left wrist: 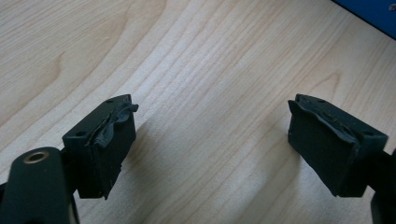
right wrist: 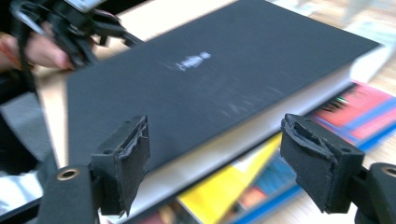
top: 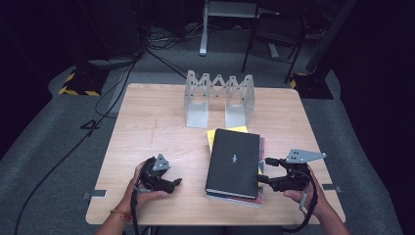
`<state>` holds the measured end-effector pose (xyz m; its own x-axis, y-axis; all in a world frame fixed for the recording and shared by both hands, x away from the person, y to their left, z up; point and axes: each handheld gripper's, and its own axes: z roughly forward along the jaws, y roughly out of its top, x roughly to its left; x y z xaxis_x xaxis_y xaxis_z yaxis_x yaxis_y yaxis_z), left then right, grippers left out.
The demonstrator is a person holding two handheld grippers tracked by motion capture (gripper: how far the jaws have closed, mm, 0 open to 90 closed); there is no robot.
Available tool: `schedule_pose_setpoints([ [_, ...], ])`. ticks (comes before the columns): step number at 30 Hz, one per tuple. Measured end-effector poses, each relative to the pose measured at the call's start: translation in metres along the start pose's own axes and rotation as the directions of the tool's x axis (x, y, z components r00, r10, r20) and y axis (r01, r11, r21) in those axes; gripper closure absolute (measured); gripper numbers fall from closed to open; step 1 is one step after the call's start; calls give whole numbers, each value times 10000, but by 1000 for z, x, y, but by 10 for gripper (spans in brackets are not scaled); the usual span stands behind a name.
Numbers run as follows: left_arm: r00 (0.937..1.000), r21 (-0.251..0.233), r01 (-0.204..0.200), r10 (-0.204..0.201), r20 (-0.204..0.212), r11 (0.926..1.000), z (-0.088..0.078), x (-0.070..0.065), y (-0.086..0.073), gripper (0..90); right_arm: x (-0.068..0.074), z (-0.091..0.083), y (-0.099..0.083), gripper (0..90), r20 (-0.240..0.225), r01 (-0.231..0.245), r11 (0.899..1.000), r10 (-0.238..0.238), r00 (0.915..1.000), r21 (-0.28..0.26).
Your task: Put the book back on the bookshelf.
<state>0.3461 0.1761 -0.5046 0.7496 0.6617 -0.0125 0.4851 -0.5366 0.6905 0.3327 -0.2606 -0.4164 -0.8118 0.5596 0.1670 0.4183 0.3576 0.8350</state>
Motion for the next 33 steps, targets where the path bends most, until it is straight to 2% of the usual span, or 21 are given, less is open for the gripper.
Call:
schedule_pose_setpoints([
  [3,10000,6,-43,43,53,10000,0,0,0,153,9,6,4,241,126,429,9984,-434,9990,357],
  [6,9998,-1,-155,155,132,9999,0,0,0,160,11,12,4,205,272,437,9971,-455,9986,627],
  [7,9998,-13,-134,134,169,9999,0,-1,0,166,8,13,3,179,291,188,9978,-206,9994,633],
  [8,9997,-5,-152,152,167,9999,0,-1,1,169,2,16,4,137,181,-393,9956,379,9991,849],
  [9,9997,-14,-131,132,190,9999,1,-1,1,169,2,16,4,137,181,-393,9956,379,9991,849],
  [12,9993,-38,-244,245,294,9997,3,-2,4,173,-9,26,7,65,-22,-828,9909,835,9965,1057],
  [15,9992,-53,-205,207,354,9998,8,-4,9,194,-19,35,10,38,-423,-1039,9877,1095,9931,1172],
  [18,9965,-135,-345,355,751,9993,13,-9,20,241,-25,45,14,34,-830,-1157,9844,1273,9884,1327],
  [19,9960,-241,-533,548,702,9983,14,-11,23,241,-25,45,14,34,-830,-1157,9844,1273,9884,1327],
  [21,9959,-500,-587,619,653,9970,16,-12,31,243,-24,46,17,33,-767,-929,9856,1045,9916,1412],
  [24,9951,-643,-520,572,808,9966,20,-9,42,260,-24,47,19,34,-785,-749,9866,869,9931,1451],
  [25,9957,-748,-575,626,676,9955,21,-8,45,266,-23,47,20,35,-761,-609,9876,725,9945,1445],
  [29,9944,-831,-576,646,840,9949,31,-2,58,298,-24,49,23,40,-812,-330,9891,450,9957,1434],
  [33,9933,-699,-810,863,770,9943,41,1,68,346,-27,51,24,68,-885,-218,9921,329,9955,1237],
])
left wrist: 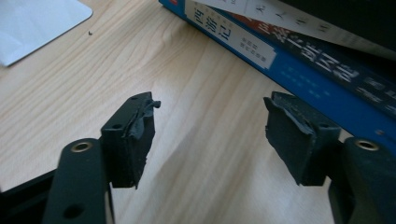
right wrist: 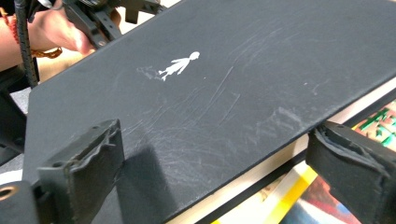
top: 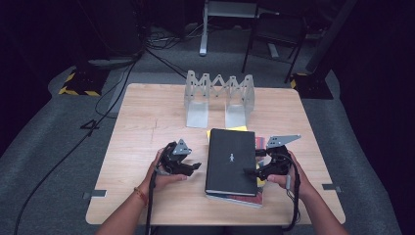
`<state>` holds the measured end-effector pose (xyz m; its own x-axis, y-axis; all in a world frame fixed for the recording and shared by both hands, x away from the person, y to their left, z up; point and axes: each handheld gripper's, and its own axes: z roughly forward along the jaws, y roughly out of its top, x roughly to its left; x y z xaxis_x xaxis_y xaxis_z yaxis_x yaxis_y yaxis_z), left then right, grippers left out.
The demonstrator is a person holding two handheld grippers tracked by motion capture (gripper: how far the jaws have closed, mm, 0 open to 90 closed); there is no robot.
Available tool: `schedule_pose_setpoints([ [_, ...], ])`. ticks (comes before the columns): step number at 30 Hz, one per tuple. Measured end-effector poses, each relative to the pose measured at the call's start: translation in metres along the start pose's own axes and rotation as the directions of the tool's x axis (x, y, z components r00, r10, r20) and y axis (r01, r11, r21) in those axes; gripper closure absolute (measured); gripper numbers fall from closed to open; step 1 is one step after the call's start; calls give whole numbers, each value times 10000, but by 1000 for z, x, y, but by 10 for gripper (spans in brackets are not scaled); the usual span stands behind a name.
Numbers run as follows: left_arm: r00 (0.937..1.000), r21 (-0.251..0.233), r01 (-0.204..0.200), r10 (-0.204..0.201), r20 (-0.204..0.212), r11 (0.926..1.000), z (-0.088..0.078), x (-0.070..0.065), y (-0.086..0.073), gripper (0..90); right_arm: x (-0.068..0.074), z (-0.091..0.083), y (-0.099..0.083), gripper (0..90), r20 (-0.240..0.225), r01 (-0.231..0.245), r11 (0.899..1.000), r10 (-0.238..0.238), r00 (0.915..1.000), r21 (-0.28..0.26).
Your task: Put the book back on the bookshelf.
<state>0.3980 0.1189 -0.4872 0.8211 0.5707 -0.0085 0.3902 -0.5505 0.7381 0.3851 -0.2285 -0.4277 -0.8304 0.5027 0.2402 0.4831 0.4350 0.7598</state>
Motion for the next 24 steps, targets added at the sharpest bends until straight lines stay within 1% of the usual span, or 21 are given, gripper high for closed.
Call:
schedule_pose_setpoints([
  [2,9998,-66,-130,129,-132,9999,4,0,4,367,0,1,2,81,63,83,9999,-82,9999,-95],
  [3,9998,-52,-162,161,-63,9999,6,1,6,374,0,1,2,90,132,239,9996,-238,9996,-147],
  [4,9999,-22,-62,62,83,10000,9,1,7,391,1,1,3,98,200,318,9993,-314,9993,-200],
  [5,9999,-22,-62,62,83,10000,9,1,7,412,1,2,4,103,235,352,9992,-347,9991,-204],
  [6,9999,-54,-116,116,80,9999,11,2,9,412,1,2,4,103,235,352,9992,-347,9991,-204],
  [9,9999,-195,1,1,146,9998,18,5,15,421,-3,5,6,116,54,330,9989,-328,9994,-329],
  [10,9998,-312,24,-17,220,9995,20,6,17,427,-4,6,6,117,-19,331,9988,-332,9994,-357],
  [12,9994,-262,161,-153,308,9995,24,8,21,432,-8,8,7,118,-218,350,9986,-359,9991,-392],
  [13,9990,-406,271,-256,362,9988,24,9,23,426,-10,9,7,119,-324,339,9984,-354,9989,-444],
  [14,9990,-465,287,-271,347,9985,25,10,25,431,-11,10,8,119,-384,352,9983,-370,9986,-464],
  [15,9997,-432,180,-174,141,9989,25,11,27,435,-12,10,8,118,-439,351,9983,-371,9983,-455],
  [16,9999,-478,115,-111,82,9988,26,12,27,436,-13,11,9,118,-477,333,9986,-352,9982,-406],
  [18,9996,-542,254,-246,159,9982,25,14,26,440,-12,11,11,119,-421,430,9986,-442,9981,-306],
  [20,9999,-596,85,-89,-65,9982,21,16,27,464,-11,12,12,120,-360,482,9984,-493,9981,-306],
  [22,9996,-725,265,-270,-68,9970,17,19,26,482,-11,12,13,124,-338,564,9974,-579,9977,-444],
  [23,9997,-751,246,-250,-39,9969,17,20,26,495,-10,12,13,128,-299,657,9963,-674,9973,-551],
  [24,9998,-755,197,-200,-28,9970,17,19,26,526,-10,13,14,128,-266,691,9959,-708,9971,-592],
])
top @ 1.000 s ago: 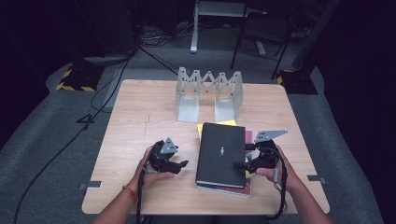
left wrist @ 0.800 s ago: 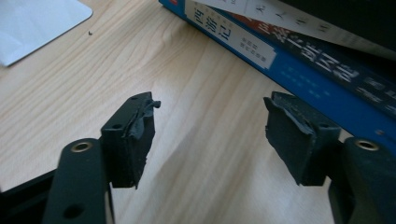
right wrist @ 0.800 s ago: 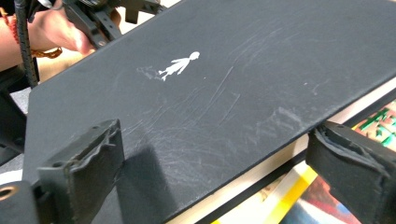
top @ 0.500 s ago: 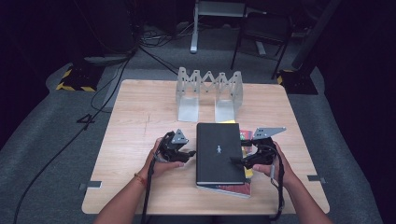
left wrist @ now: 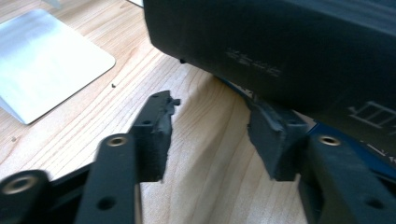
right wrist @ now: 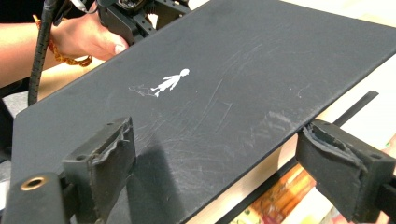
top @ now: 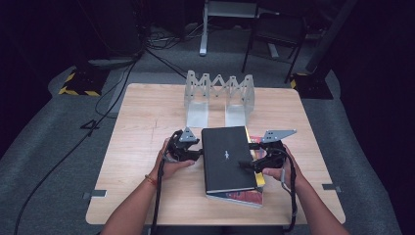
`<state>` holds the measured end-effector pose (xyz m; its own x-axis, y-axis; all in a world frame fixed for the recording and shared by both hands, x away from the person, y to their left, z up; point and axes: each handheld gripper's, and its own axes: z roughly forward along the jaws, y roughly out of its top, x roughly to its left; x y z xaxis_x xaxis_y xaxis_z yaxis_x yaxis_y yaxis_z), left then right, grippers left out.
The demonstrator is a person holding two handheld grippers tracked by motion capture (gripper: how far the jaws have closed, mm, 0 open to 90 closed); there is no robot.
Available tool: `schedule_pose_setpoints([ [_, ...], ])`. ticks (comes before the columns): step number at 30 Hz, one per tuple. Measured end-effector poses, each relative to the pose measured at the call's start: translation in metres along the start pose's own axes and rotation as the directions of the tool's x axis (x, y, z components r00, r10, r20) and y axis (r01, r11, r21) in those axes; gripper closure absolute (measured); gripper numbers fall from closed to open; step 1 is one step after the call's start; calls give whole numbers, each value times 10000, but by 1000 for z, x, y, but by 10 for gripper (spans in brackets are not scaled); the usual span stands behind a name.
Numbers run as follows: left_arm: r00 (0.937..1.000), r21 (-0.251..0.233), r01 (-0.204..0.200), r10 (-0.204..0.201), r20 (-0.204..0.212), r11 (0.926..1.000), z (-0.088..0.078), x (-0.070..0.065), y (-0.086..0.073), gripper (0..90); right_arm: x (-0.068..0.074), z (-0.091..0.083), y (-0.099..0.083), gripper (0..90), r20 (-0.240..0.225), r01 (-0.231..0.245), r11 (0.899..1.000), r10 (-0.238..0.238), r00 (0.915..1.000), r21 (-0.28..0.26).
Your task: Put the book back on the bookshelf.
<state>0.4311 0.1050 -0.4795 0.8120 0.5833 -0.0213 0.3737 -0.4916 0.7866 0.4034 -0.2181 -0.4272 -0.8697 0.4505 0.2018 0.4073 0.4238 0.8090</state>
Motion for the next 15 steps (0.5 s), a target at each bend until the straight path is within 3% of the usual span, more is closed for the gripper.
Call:
schedule_pose_setpoints([
  [2,10000,-73,5,-5,-96,10000,0,-1,1,574,0,1,3,130,103,109,9999,-109,9999,30],
  [5,9994,-217,311,-307,161,9993,0,6,5,602,0,0,7,143,355,300,9995,-295,9989,-137],
  [10,9999,-297,118,-116,74,9995,2,10,11,649,-1,-1,12,154,591,631,9972,-606,9964,-406],
  [15,9996,-697,281,-280,22,9972,-1,19,26,652,-2,-11,25,254,1119,1232,9869,-1115,9874,-1040],
])
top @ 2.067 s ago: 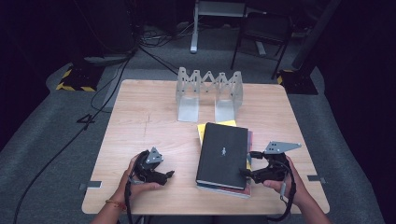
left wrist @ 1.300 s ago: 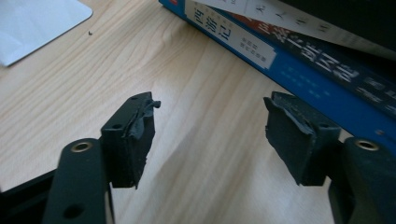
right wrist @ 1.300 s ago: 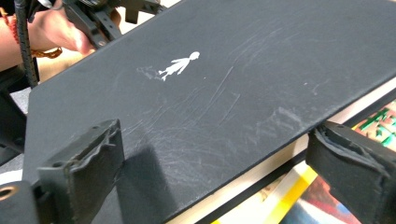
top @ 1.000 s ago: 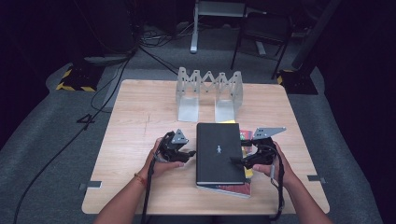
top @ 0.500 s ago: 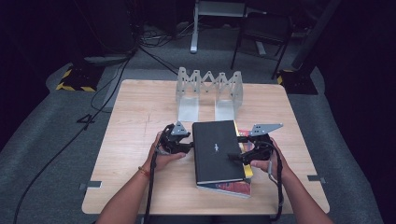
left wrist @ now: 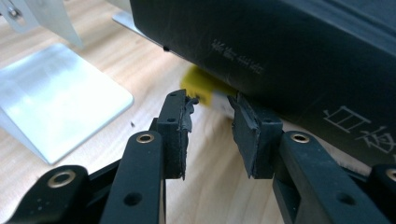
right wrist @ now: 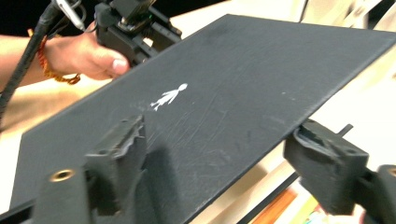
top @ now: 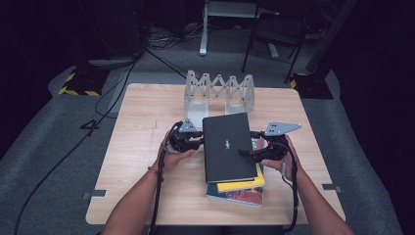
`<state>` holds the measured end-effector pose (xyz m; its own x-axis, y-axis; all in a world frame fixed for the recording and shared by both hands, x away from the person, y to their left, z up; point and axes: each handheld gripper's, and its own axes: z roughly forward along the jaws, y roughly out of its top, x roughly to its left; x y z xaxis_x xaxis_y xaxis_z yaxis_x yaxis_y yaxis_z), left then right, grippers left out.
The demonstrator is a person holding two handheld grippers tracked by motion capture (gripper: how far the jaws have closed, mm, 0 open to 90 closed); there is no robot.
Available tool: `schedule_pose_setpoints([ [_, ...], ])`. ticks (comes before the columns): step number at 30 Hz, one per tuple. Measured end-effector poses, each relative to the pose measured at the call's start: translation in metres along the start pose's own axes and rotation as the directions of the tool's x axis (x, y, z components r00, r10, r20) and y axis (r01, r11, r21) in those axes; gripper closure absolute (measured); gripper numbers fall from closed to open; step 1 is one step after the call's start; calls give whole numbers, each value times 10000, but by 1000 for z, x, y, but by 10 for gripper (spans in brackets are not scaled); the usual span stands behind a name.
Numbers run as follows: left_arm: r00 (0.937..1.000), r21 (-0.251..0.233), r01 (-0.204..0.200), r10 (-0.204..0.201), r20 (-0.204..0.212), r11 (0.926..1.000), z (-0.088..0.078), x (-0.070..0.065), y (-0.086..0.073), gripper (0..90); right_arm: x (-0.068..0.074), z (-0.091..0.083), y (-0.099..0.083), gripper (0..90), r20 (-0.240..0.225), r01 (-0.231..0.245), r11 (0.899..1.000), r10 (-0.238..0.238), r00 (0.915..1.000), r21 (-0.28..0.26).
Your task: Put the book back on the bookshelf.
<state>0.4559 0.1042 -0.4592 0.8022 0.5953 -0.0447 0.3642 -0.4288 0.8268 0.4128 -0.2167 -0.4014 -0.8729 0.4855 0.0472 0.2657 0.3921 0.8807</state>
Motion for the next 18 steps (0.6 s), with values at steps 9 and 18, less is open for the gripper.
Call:
schedule_pose_setpoints([
  [9,9997,-350,-64,56,-246,9994,-6,2,23,652,-3,-17,20,445,-91,903,9934,-912,9958,-710],
  [18,9983,-1151,585,-573,134,9916,-15,1,45,753,6,-34,36,581,84,1849,9753,-1852,9827,-1211],
])
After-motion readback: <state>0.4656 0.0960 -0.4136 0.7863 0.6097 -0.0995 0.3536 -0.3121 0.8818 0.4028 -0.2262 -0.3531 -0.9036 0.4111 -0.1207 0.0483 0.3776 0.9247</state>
